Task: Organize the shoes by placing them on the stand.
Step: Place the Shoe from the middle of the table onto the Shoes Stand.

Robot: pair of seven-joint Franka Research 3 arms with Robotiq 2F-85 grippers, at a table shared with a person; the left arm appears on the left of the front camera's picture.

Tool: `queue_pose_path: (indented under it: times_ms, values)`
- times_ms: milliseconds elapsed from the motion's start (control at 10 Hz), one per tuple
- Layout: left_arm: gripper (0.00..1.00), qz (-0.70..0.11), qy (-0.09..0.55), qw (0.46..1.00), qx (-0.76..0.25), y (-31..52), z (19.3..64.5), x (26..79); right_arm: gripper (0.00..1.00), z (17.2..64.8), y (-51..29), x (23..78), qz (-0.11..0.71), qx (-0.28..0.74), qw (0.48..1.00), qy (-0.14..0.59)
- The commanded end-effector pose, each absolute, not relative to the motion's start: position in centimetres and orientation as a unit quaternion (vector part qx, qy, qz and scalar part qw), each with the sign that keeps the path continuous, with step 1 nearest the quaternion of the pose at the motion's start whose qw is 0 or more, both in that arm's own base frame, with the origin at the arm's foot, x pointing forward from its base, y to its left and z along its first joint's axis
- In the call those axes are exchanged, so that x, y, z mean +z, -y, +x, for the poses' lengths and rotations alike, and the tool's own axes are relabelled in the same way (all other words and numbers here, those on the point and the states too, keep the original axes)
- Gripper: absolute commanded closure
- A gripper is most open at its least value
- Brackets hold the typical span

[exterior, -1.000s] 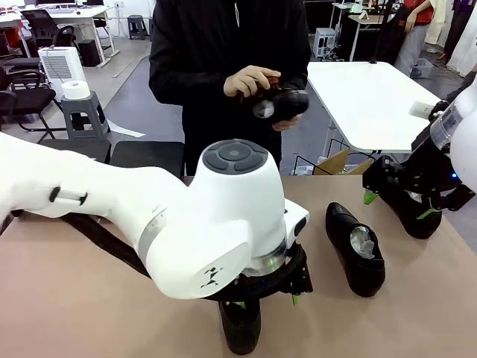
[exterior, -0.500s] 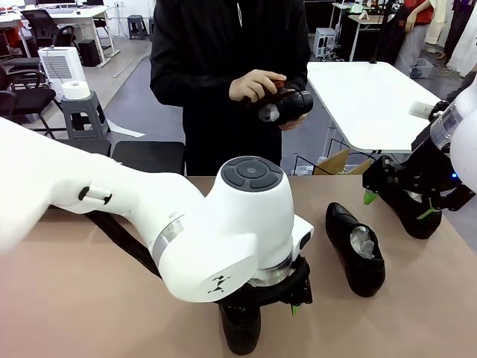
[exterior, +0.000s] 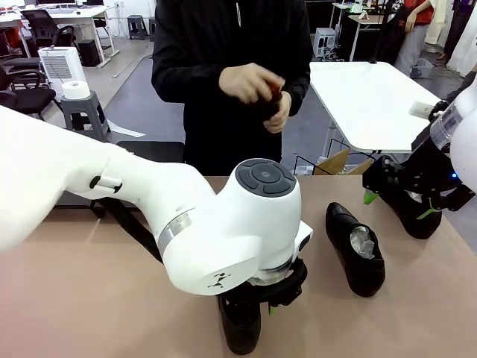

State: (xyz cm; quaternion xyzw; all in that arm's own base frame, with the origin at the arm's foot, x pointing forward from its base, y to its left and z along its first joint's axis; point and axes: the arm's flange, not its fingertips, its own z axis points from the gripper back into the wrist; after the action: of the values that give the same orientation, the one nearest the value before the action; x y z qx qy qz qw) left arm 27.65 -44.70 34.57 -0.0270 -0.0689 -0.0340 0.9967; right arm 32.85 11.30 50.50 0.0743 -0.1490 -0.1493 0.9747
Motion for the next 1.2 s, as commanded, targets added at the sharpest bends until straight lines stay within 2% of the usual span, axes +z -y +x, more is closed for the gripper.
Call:
queue_pose_path:
  times_ms: [0, 600, 800, 1100]
  values:
    - [1.0, -0.008, 0.08, 0.997, -0.018, 46.0, 28.2, 33.9, 0.0, 32.8, -11.3, 50.6, 0.076, -0.148, 0.975, 0.15]
    - [1.0, 0.007, 0.07, 0.997, -0.013, 45.3, 28.4, 34.3, 0.0, 32.8, -11.3, 50.6, 0.076, -0.148, 0.975, 0.15]
    - [1.0, -0.014, 0.072, 0.997, -0.037, 43.2, 27.3, 38.6, 0.0, 32.8, -11.3, 50.6, 0.076, -0.148, 0.975, 0.15]
    - [1.0, -0.031, 0.14, 0.988, -0.065, 36.1, 26.9, 46.2, 0.0, 32.8, -11.3, 50.6, 0.076, -0.148, 0.975, 0.15]
